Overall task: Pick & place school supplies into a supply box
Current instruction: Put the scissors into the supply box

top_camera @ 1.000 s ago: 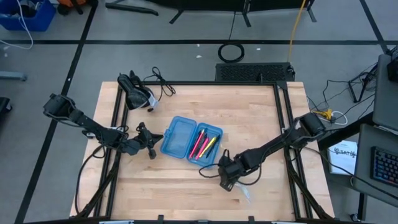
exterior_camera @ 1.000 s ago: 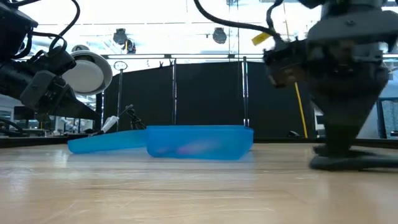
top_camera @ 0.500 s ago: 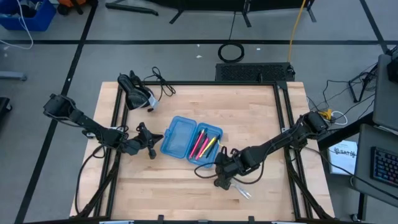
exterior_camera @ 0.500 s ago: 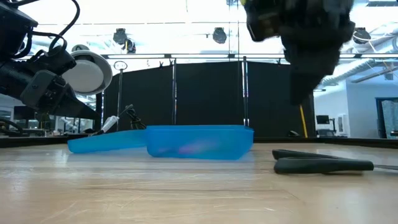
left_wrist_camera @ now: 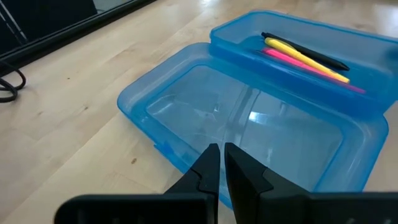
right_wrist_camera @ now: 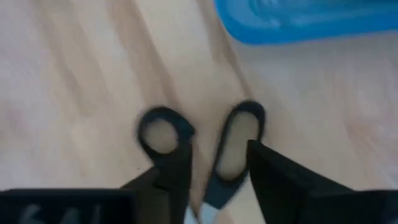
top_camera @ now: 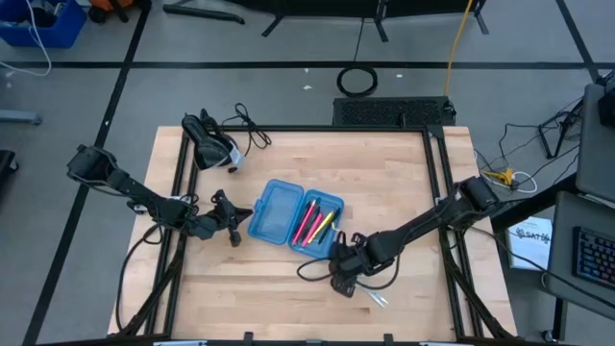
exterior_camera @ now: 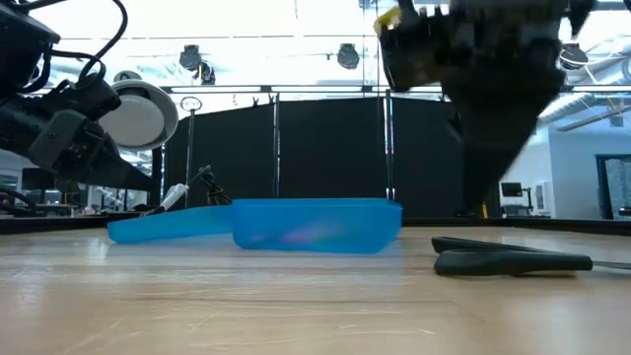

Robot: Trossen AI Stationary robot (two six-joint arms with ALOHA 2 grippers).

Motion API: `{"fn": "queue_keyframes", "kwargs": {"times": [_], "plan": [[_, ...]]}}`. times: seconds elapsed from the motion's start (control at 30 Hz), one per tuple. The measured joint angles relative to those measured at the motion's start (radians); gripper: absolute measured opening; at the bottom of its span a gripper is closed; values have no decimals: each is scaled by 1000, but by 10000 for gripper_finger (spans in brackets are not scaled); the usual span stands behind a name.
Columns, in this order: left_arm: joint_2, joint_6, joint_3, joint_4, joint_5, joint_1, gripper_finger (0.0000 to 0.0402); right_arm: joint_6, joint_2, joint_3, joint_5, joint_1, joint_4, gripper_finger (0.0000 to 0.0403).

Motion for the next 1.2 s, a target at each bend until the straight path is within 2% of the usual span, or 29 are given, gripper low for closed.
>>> {"fn": "queue_keyframes", "kwargs": {"times": [0.13, 0.27, 0.77, 0.97, 1.2], "plan": [[0, -3, 0, 0, 1, 0, 31, 15, 31, -1, -25, -2, -2, 182], [0, -3, 0, 0, 2, 0, 31, 25, 40, 0, -25, -3, 6, 196], [0, -6, 0, 0, 6, 0, 31, 25, 47, 0, -23, -2, 74, 161], [0, -29, 0, 1, 8, 0, 31, 37, 70, -3, -25, -2, 49, 162], [0, -29, 0, 0, 8, 0, 31, 42, 67, -71, -79, -9, 115, 160]]}}
